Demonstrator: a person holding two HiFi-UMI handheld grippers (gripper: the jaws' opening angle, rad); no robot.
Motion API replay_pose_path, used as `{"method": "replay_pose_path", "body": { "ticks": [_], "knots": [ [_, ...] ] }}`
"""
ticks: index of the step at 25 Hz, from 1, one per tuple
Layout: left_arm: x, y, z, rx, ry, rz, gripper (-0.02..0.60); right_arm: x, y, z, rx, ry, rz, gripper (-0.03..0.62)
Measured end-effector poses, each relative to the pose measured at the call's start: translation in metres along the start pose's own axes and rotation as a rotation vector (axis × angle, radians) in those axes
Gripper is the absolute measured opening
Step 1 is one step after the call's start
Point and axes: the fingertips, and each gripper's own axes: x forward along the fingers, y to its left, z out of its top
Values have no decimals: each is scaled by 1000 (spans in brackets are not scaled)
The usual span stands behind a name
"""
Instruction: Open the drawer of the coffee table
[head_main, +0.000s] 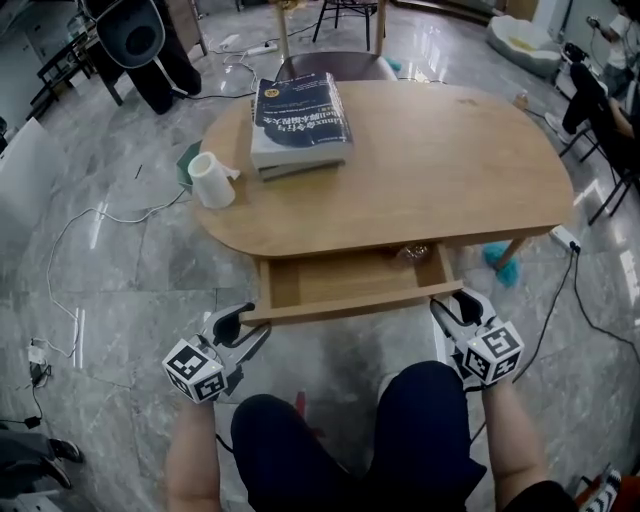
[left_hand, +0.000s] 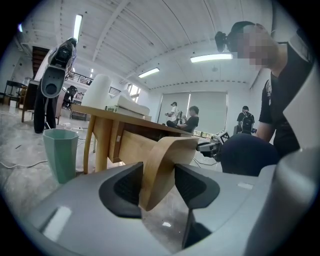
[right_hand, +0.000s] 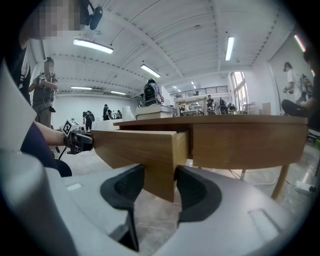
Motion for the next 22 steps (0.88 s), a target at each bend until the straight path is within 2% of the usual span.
{"method": "replay_pose_path", "body": {
  "ticks": [22],
  "knots": [
    [-28, -36, -14, -1, -4, 11, 192, -41, 28, -19, -20, 23, 1, 194]
  ]
}}
